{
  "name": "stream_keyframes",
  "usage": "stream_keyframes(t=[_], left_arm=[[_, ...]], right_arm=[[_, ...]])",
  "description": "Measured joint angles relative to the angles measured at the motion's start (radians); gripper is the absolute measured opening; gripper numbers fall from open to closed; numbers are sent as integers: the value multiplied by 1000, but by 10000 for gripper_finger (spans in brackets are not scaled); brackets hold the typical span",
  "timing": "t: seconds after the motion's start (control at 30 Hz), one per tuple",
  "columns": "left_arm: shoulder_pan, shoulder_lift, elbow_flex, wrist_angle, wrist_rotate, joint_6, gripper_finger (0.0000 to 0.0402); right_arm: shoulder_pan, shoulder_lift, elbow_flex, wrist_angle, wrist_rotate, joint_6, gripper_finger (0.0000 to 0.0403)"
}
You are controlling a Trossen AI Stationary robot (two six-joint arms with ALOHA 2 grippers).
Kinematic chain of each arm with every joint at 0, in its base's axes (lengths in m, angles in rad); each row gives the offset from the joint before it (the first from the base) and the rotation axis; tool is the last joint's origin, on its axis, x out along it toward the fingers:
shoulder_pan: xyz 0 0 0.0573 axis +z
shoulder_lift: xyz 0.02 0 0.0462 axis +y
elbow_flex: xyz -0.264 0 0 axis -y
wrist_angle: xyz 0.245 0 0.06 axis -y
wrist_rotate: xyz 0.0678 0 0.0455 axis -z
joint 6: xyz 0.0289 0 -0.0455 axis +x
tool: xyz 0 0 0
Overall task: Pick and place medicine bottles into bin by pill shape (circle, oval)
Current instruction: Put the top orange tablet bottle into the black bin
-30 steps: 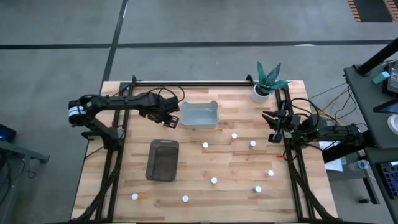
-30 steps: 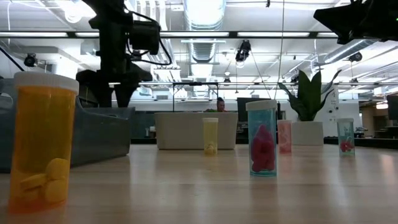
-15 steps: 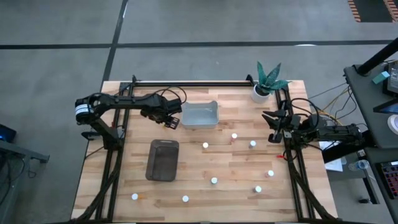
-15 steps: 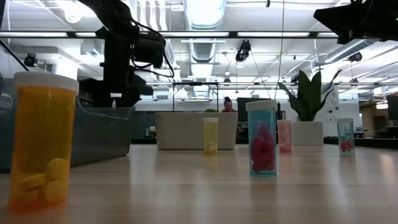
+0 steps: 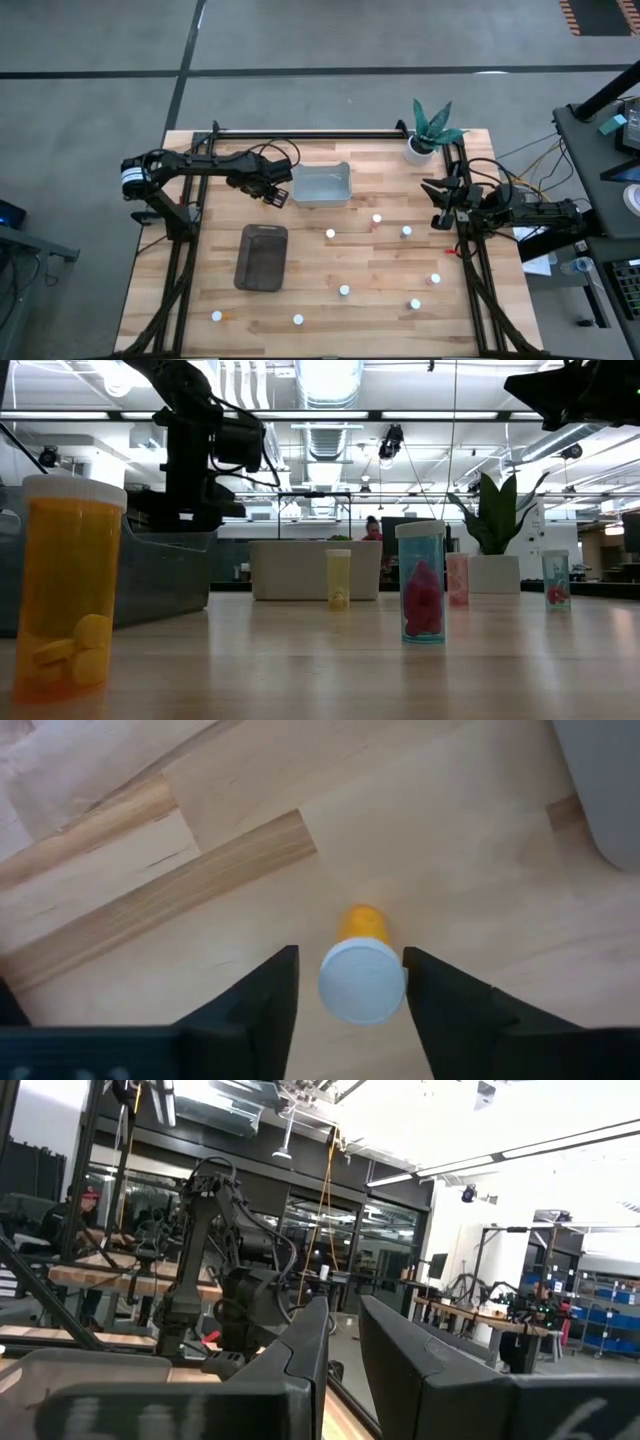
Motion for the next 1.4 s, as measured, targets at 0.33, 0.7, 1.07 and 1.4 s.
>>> stream_keyframes(t=[0.33,0.7,1.07,1.4], left_arm=[[0,0,-1,-1,0,0,102],[-2,-6,86,-87,-1,26,97],[-115,-8,348,-289,-35,16,96],[-372,-8,515,-390,-28,-162,96]], right_arm=[[0,0,0,0,0,-5,52],[0,0,0,0,0,-6,52],[0,0,0,0,0,-9,52],[0,0,0,1,0,-7,52]])
